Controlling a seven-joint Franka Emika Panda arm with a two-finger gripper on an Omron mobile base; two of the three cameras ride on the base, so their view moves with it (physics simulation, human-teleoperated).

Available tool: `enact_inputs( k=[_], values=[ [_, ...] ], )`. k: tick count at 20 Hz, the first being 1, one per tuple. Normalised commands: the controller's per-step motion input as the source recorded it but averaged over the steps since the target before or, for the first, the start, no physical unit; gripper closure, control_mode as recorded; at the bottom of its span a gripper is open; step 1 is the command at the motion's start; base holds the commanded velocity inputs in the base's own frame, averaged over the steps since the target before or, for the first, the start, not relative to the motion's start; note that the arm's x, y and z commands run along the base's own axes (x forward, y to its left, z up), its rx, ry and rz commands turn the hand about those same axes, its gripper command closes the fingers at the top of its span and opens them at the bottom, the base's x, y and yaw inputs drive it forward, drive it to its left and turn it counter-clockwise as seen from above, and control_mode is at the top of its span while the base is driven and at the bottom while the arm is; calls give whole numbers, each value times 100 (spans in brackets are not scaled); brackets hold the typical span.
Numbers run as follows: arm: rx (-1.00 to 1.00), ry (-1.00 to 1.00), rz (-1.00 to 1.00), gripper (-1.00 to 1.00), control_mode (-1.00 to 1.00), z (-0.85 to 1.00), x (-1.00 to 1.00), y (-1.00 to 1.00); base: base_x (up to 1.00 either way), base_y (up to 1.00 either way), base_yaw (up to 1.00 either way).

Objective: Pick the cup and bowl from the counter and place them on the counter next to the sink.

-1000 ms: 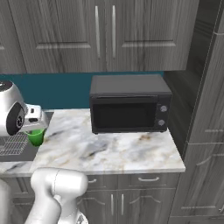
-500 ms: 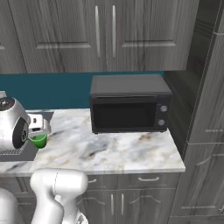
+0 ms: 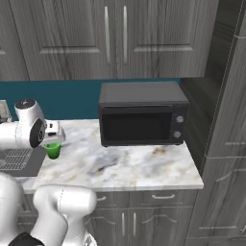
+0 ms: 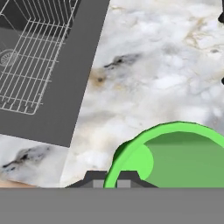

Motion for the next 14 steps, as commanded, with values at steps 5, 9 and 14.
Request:
enact_inputs(
  k=[5, 9, 14],
  values=[
    [0, -2, 0, 100, -100, -47, 41, 3, 0, 0, 0],
    [0, -1, 0, 100, -100, -45, 33, 4, 0, 0, 0],
    [0, 0, 0, 100, -100, -37, 18, 16, 0, 0, 0]
  ],
)
